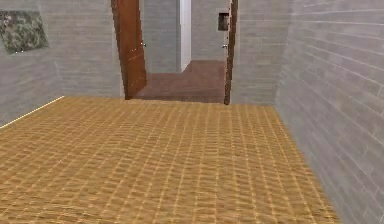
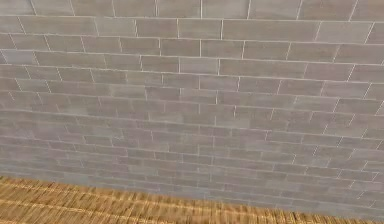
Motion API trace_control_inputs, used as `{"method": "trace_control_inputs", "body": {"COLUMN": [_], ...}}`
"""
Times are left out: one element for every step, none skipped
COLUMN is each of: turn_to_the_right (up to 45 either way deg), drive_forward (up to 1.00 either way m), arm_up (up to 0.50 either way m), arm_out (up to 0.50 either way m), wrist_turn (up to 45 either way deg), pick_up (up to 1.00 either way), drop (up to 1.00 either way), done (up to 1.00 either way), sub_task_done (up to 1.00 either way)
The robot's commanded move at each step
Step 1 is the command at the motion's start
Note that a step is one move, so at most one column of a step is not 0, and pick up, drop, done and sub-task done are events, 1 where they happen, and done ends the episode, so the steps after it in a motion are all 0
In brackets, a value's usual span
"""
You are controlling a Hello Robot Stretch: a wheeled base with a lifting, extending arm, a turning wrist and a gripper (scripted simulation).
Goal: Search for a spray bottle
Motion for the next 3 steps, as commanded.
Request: {"method": "trace_control_inputs", "body": {"turn_to_the_right": [0.0, 0.0, 0.0], "drive_forward": [1.0, 1.0, 1.0], "arm_up": [0.0, 0.0, 0.0], "arm_out": [0.0, 0.0, 0.0], "wrist_turn": [0.0, 0.0, 0.0], "pick_up": [0.0, 0.0, 0.0], "drop": [0.0, 0.0, 0.0], "done": [0.0, 0.0, 0.0], "sub_task_done": [0.0, 0.0, 0.0]}}
